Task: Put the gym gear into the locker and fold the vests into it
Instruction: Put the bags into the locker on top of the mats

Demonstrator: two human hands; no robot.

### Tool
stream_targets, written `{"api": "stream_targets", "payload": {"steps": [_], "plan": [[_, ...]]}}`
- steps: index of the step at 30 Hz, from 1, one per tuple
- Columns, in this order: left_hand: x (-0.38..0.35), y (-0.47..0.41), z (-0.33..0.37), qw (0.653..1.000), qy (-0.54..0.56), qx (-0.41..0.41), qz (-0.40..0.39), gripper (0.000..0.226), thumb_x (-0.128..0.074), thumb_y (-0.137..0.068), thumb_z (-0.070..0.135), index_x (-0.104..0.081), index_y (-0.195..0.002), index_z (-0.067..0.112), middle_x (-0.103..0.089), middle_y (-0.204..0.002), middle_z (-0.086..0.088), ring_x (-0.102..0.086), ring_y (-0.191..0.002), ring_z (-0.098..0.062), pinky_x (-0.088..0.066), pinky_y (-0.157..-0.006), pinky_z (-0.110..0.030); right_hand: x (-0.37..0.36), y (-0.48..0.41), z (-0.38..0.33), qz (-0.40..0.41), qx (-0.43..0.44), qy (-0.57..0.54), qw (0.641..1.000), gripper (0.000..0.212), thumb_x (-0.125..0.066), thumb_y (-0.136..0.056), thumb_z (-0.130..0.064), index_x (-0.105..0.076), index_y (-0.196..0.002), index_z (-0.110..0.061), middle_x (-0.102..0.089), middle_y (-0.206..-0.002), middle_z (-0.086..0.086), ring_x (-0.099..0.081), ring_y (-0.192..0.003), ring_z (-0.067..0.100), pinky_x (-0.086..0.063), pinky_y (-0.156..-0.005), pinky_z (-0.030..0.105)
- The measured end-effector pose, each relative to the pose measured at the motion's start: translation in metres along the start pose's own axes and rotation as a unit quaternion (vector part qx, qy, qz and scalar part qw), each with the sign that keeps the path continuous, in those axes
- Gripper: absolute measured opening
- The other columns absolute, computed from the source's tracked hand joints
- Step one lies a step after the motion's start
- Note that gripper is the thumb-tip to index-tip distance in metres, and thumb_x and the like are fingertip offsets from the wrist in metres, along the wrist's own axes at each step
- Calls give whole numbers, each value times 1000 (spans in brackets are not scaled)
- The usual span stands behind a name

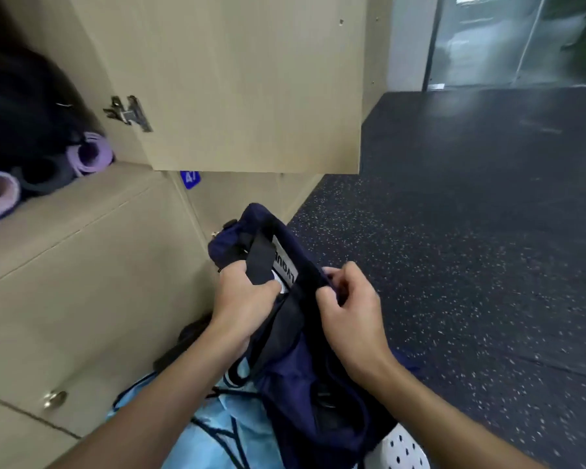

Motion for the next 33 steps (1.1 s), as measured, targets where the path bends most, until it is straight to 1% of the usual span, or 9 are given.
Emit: {"api": "stream_targets", "payload": {"steps": [3, 6, 9, 14, 17, 20, 25, 29, 33], "plan": [[51, 30, -23, 1000, 0, 29, 9, 30, -58, -78, -9, -49, -61, 14, -50, -49, 7, -45, -46, -13, -34, -43, -20, -53, 36, 0, -91, -40, -41, 994, 22, -52, -81, -3, -38, -69, -15, -70, -88, 1, -60, -81, 22, -48, -73, 36], [82, 61, -64, 997, 14, 69, 16, 25, -62, -80, -6, -56, -66, 13, -59, -54, 8, -53, -51, -11, -39, -45, -18, -97, 73, 19, -160, -105, -63, 979, 19, -50, -85, 1, -45, -75, -15, -67, -95, 7, -59, -80, 4, -44, -72, 19], [82, 77, -112, 994, 17, 106, -15, 37, -75, -75, 36, -66, -103, 14, -74, -95, -1, -70, -89, -16, -57, -77, -30, -135, 109, 50, -225, -209, -84, 948, 11, -55, -92, -13, -55, -100, -21, -63, -101, -2, -57, -88, 4, -44, -76, 17], [64, 105, -153, 987, -4, 126, -97, 37, -43, -103, 45, -60, -127, 22, -62, -128, 7, -56, -116, -3, -42, -98, -22, -160, 139, 102, -269, -316, -51, 908, 95, -54, -68, -73, -37, -145, -21, -52, -143, 1, -50, -130, 19, -40, -111, 47], [62, 113, -178, 983, -19, 147, -112, 38, -38, -107, 31, -43, -144, 35, -37, -134, 6, -38, -122, -3, -28, -102, -18, -158, 142, 122, -243, -324, -19, 914, 65, -52, -94, -54, -37, -144, -15, -53, -140, 2, -52, -126, 20, -43, -108, 43], [59, 109, -192, 985, 10, 135, -108, 39, -50, -103, 22, -51, -128, 52, -56, -132, 15, -54, -117, 3, -43, -101, -16, -155, 135, 135, -214, -303, 11, 928, 22, -51, -101, -30, -52, -116, -14, -64, -110, -1, -62, -101, 17, -49, -85, 30], [63, 90, -190, 992, 7, 103, -66, 40, -47, -103, 13, -50, -136, 35, -58, -120, 24, -54, -100, 14, -37, -78, 4, -142, 116, 140, -184, -238, 94, 949, 23, -56, -98, -15, -58, -75, -11, -56, -68, 1, -49, -61, 13, -39, -55, 22], [62, 80, -190, 990, -104, 79, -48, 40, -52, -100, 21, -56, -140, 28, -65, -129, 12, -60, -119, -8, -46, -99, -21, -116, 98, 132, -111, -214, 104, 965, 27, -51, -95, -8, -45, -68, -11, -39, -59, 0, -34, -56, 15, -29, -44, 19], [53, 75, -178, 969, -242, 42, -26, 36, -49, -102, 26, -58, -137, 19, -63, -124, -7, -59, -117, -27, -48, -98, -39, -106, 96, 137, -91, -252, 83, 960, 19, -43, -96, -12, -54, -86, 0, -48, -72, 5, -42, -69, 20, -36, -62, 31]]}}
Point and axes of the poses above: each hand's wrist, its own y-axis away from the middle knuckle, its own x-axis out of the back of the hand, z = x × y, the point moved 10 cm from there along -y, towards the middle knuckle
